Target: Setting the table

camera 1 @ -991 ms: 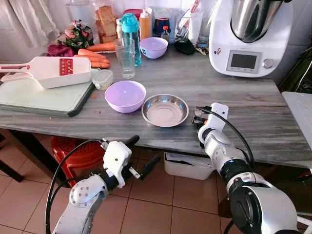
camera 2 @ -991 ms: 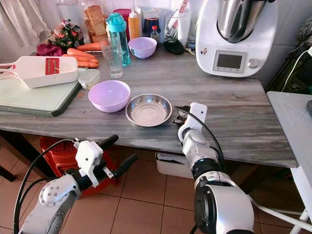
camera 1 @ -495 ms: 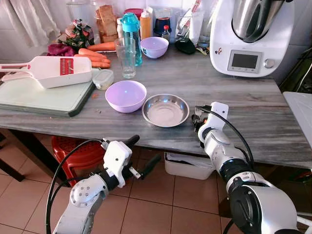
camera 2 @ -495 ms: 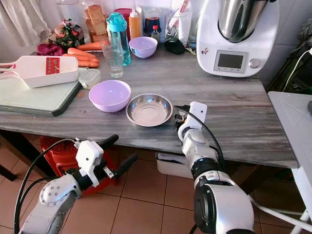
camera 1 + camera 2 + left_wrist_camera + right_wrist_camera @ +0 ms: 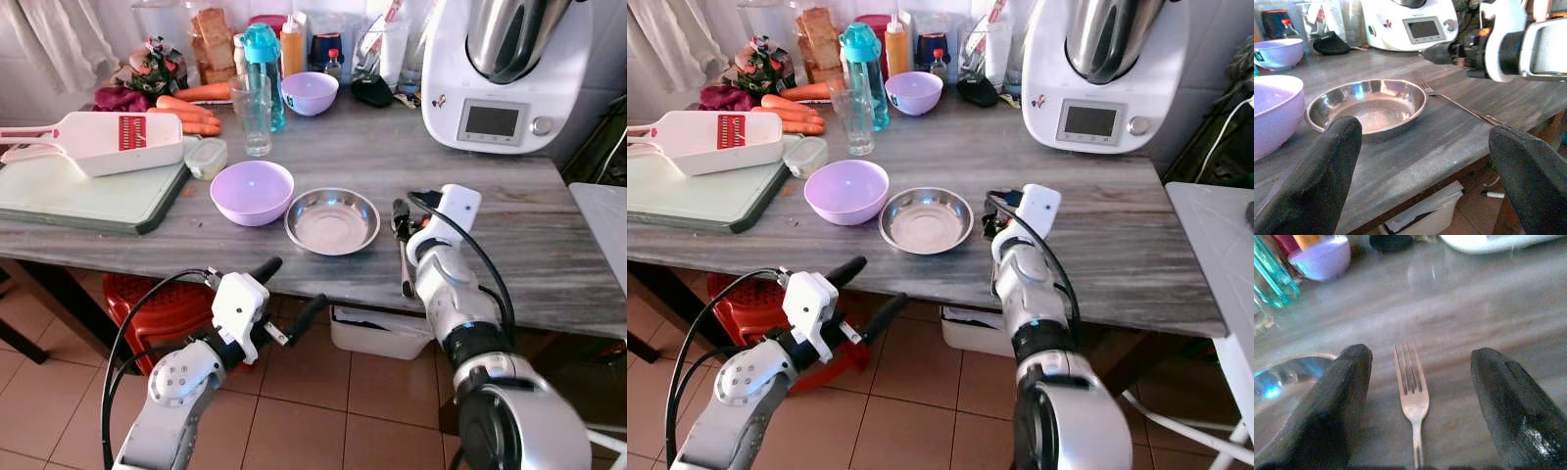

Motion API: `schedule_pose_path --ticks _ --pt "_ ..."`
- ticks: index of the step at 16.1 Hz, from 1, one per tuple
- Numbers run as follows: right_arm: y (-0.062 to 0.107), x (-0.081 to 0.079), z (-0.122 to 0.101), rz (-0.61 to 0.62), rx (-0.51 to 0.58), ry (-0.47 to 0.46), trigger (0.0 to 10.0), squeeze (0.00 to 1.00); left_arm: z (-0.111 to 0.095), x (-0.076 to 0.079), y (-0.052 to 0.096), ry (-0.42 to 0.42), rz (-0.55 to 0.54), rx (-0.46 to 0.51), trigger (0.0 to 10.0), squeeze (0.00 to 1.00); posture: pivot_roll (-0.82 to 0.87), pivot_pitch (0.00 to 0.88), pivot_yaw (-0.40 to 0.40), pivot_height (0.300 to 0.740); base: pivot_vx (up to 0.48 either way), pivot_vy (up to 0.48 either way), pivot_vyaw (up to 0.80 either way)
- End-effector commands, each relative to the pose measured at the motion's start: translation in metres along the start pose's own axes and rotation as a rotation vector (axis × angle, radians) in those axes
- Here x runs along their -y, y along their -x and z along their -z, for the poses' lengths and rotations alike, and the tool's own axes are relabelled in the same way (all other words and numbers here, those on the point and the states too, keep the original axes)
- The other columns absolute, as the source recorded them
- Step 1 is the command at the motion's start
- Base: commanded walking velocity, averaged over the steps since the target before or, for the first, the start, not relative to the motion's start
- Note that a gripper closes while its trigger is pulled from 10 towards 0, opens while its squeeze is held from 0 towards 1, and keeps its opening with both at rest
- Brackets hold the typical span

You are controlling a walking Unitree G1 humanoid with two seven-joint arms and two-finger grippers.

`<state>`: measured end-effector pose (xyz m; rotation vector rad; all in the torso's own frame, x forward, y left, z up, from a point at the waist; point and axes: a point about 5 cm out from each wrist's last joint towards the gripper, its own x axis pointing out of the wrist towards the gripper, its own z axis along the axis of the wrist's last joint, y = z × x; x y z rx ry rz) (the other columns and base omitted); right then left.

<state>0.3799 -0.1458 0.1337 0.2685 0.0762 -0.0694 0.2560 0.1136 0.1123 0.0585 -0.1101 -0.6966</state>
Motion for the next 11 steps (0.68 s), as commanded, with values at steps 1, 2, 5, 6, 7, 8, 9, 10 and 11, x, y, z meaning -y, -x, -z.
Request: schedule_pose_path --ticks 1,2,5,6,7,8,9,10,11 --pt "0.003 -0.004 -0.007 -0.018 0.045 0.031 10.0 1.0 -0.001 -0.007 -0.001 -0.018 -0.044 0.008 10.0 0.0 0.09 0.021 0.002 0.74 0.0 0.0 0.0" --pt "0.011 -0.002 -0.01 -0.03 0.085 0.059 10.0 1.0 -0.003 -0.009 -0.003 -0.014 -0.085 0.023 10.0 0.0 0.08 0.013 -0.004 0.74 0.0 0.0 0.0" --pt "0.043 0.011 -0.013 -0.066 0.175 0.174 10.0 1.0 0.0 -0.013 -0.003 -0.003 -0.199 0.036 10.0 0.0 0.08 0.001 -0.015 0.74 0.0 0.0 0.0" --pt "0.046 0.013 -0.013 -0.066 0.179 0.183 10.0 1.0 0.0 -0.014 -0.003 0.001 -0.211 0.035 10.0 0.0 0.08 0.0 -0.017 0.74 0.0 0.0 0.0" --pt "0.057 0.015 -0.014 -0.093 0.211 0.177 10.0 1.0 0.003 -0.022 -0.001 -0.03 -0.298 0.016 10.0 0.0 0.08 0.0 -0.019 0.74 0.0 0.0 0.0" --pt "0.065 0.019 -0.013 -0.112 0.229 0.247 10.0 1.0 0.007 -0.028 0.001 -0.029 -0.371 -0.011 10.0 0.0 0.07 0.0 -0.018 0.74 0.0 0.0 0.0" --pt "0.071 0.026 -0.015 -0.098 0.243 0.264 10.0 1.0 0.011 -0.034 0.003 -0.04 -0.438 -0.038 10.0 0.0 0.07 0.0 -0.018 0.74 0.0 0.0 0.0" --pt "0.076 0.032 -0.016 -0.075 0.243 0.263 10.0 1.0 0.015 -0.038 0.004 -0.033 -0.481 -0.063 10.0 0.0 0.07 0.0 -0.014 0.74 0.0 0.0 0.0" --pt "0.082 0.037 -0.017 -0.056 0.241 0.254 10.0 1.0 0.018 -0.04 0.004 -0.018 -0.503 -0.075 10.0 0.0 0.06 0.0 -0.012 0.74 0.0 0.0 0.0"
